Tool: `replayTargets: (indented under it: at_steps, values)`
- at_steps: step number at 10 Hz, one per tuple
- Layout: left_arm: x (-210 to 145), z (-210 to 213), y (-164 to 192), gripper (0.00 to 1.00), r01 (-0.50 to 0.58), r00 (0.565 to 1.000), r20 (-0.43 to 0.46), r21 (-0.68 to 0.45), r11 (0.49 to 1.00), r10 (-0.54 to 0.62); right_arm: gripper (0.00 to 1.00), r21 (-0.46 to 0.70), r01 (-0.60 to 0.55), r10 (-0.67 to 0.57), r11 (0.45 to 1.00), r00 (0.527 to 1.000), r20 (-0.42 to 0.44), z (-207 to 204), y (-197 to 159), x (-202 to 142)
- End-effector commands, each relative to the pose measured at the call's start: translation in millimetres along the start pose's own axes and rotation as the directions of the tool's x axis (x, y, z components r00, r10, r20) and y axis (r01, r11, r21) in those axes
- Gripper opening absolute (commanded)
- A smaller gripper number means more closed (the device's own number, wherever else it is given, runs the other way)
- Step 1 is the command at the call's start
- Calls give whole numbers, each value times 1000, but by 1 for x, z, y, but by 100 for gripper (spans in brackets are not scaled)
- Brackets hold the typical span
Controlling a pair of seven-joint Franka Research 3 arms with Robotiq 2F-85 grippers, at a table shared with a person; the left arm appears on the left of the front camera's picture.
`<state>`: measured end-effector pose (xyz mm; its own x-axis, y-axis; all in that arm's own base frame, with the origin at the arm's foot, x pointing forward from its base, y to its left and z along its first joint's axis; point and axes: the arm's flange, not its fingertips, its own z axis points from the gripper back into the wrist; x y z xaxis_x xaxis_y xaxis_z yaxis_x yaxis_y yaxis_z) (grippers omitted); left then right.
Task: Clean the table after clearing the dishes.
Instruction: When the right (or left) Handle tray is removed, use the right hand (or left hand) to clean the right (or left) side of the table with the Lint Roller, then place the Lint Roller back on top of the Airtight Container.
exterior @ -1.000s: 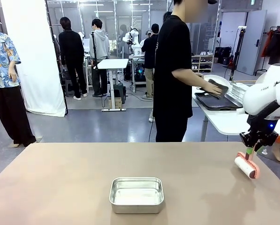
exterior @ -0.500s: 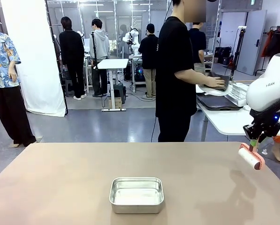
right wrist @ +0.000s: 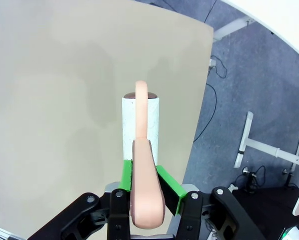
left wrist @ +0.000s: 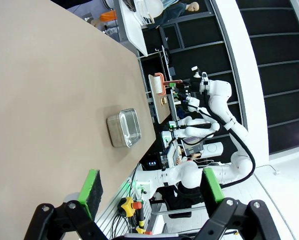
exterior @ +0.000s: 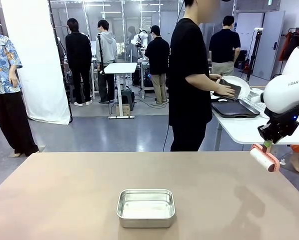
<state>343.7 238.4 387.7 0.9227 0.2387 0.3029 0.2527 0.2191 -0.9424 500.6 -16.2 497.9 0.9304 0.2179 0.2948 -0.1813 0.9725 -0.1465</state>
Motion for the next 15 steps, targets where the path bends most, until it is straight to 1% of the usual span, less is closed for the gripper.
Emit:
replayTargets:
  at_steps: [1,2,15]
  values:
    - [-3,1,-3,100,6,1000,10,-1,1000,-6,23,-9,-28,29,1000,1000,6,2,2,-8]
    - [-3,1,-3,100,6,1000,10,-1,1000,-6,23,0,0,0,1000,1000,0,0,0,0]
    - [-3,1,-3,100,6,1000,10,-1,1000,-6,23,0,0,0,1000,1000,0,0,0,0]
